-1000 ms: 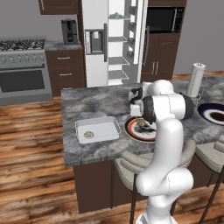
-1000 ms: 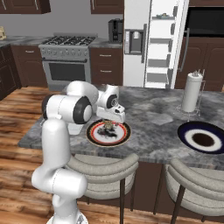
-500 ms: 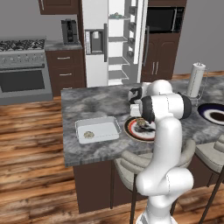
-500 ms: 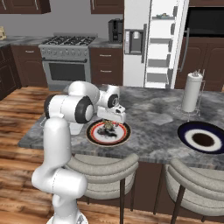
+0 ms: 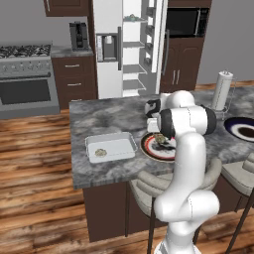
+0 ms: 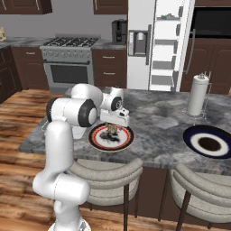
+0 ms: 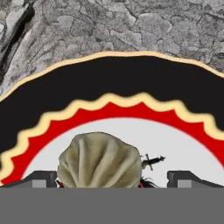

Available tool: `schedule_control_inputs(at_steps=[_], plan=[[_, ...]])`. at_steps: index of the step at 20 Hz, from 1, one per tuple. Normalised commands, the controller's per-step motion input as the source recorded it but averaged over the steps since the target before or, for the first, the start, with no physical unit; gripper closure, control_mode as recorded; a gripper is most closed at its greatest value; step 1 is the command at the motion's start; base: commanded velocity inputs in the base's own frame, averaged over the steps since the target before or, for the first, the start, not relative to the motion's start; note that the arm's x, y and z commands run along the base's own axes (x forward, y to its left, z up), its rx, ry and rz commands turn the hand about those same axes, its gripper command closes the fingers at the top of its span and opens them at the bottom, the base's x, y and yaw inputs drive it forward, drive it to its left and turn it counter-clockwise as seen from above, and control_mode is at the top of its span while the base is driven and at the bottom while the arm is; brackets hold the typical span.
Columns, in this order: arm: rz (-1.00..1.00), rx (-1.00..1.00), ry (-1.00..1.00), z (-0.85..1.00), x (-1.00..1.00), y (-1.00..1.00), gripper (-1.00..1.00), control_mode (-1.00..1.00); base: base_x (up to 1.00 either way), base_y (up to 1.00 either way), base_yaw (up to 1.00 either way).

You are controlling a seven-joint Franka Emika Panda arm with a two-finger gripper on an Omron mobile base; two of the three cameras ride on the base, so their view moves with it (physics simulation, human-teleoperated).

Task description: Place two dumplings into each of the tupperware containers and then place the containers in the fridge.

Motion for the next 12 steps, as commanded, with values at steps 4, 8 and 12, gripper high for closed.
schedule_control_inputs(at_steps=[4,8,12], plan=[[0.02,0.0,0.0,0.0,-0.06,0.0,-1.0,-1.0,0.0,0.0,0.0],[0.02,0.0,0.0,-0.01,-0.09,0.05,-1.0,-1.0,0.0,0.0,0.0],[0.0,0.0,0.0,-0.05,-0.11,0.13,-1.0,-1.0,0.0,0.0,0.0]])
